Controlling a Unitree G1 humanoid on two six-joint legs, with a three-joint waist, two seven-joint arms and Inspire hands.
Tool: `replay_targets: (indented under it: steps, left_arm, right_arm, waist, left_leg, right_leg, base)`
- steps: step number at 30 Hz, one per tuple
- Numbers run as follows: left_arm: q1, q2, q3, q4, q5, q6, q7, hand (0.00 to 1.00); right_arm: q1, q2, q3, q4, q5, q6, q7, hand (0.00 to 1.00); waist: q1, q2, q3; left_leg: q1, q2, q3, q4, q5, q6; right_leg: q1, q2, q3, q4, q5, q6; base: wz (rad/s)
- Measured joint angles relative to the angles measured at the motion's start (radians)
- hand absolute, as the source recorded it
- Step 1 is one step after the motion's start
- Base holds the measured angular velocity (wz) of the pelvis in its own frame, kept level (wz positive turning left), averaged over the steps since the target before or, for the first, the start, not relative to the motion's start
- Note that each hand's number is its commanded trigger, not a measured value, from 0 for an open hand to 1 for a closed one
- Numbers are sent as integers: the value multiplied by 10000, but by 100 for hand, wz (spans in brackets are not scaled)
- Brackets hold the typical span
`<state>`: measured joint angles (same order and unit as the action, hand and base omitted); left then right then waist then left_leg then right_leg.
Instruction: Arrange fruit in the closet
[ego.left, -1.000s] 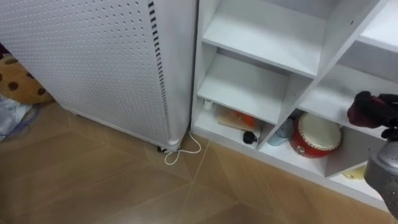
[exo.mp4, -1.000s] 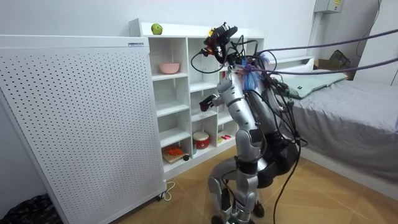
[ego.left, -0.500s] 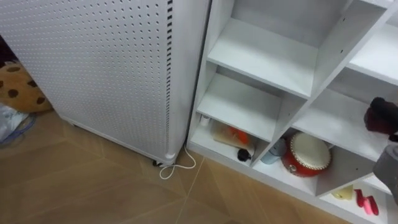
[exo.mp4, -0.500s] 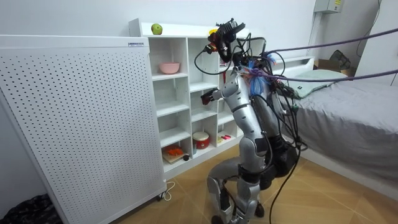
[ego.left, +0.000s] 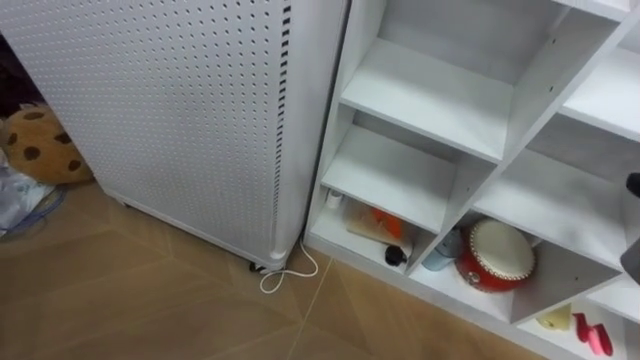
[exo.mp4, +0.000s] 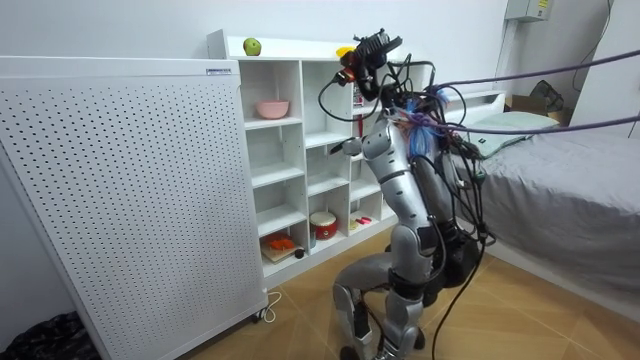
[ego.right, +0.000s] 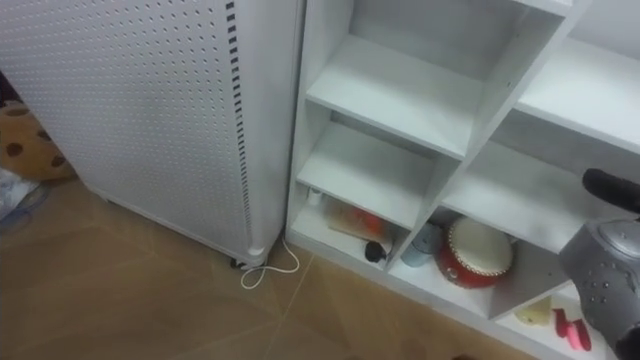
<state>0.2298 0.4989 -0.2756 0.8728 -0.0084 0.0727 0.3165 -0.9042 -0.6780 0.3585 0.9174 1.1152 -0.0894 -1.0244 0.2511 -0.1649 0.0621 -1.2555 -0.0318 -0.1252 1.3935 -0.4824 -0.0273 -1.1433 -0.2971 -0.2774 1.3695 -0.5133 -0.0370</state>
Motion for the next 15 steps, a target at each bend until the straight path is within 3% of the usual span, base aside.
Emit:
replay_targets:
  steps: [15]
  left_arm:
    - [80,-17,-27,-390,33,-117,281,0]
  right_arm:
    - [-4,-5,-230,6,217,-451,-880,0]
  waist:
    - [87,126,-42]
  left_leg:
    - [108,24,52,-271,-1,3]
  right_leg:
    - [41,41,16,-253,21,25]
  base:
    - [-1]
